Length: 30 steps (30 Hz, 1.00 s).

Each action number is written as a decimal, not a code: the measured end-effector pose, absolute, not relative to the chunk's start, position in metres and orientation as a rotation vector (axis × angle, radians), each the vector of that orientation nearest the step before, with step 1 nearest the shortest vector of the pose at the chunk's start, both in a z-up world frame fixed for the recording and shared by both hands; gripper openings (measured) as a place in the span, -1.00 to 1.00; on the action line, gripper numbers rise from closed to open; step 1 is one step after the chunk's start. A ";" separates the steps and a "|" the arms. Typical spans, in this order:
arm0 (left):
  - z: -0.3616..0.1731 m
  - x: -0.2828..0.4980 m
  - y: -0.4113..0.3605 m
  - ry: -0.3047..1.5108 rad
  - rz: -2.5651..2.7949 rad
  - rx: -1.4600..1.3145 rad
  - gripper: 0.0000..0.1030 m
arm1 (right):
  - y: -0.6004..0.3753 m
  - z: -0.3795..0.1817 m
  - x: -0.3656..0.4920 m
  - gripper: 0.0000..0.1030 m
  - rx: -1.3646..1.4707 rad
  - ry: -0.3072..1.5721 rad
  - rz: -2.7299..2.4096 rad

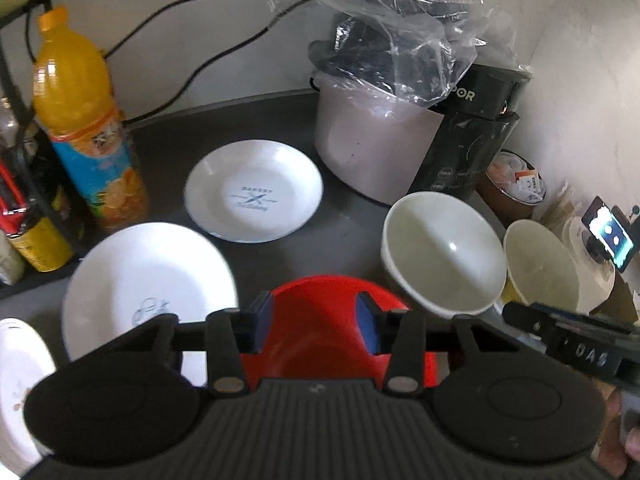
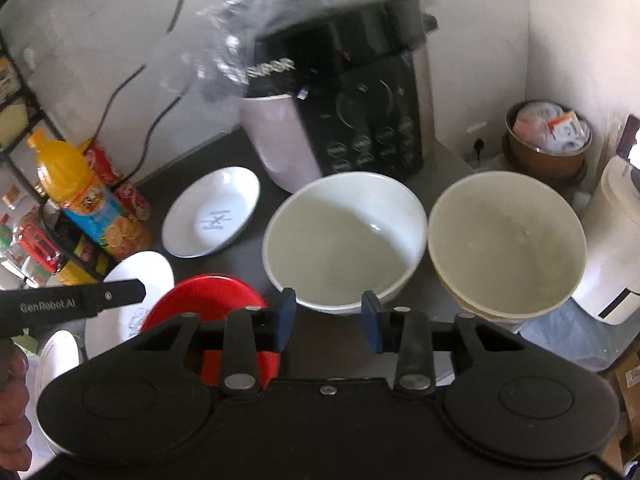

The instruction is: Organize plates and bowls

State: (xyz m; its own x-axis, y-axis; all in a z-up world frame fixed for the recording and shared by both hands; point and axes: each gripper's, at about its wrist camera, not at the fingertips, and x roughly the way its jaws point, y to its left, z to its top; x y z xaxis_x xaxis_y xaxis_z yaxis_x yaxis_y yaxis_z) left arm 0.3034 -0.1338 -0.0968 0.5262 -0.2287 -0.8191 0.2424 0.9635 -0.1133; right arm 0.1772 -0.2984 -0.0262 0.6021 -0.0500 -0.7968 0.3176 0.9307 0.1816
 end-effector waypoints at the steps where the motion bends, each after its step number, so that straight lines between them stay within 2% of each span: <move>1: -0.099 0.307 -0.139 0.979 -0.283 0.013 -0.19 | -0.303 -0.029 0.179 -0.31 0.328 0.911 -0.216; 6: -0.110 0.326 -0.161 1.002 -0.279 0.004 -0.29 | -0.325 -0.045 0.191 -0.47 0.354 0.947 -0.202; 16: -0.131 0.360 -0.200 1.041 -0.283 0.027 -0.34 | -0.355 -0.072 0.211 -0.59 0.409 1.035 -0.195; 26: -0.159 0.386 -0.231 1.090 -0.295 0.067 -0.38 | -0.365 -0.079 0.224 -0.59 0.388 1.078 -0.185; 30: -0.172 0.392 -0.244 1.114 -0.253 0.143 -0.51 | -0.361 -0.082 0.232 -0.58 0.330 1.094 -0.178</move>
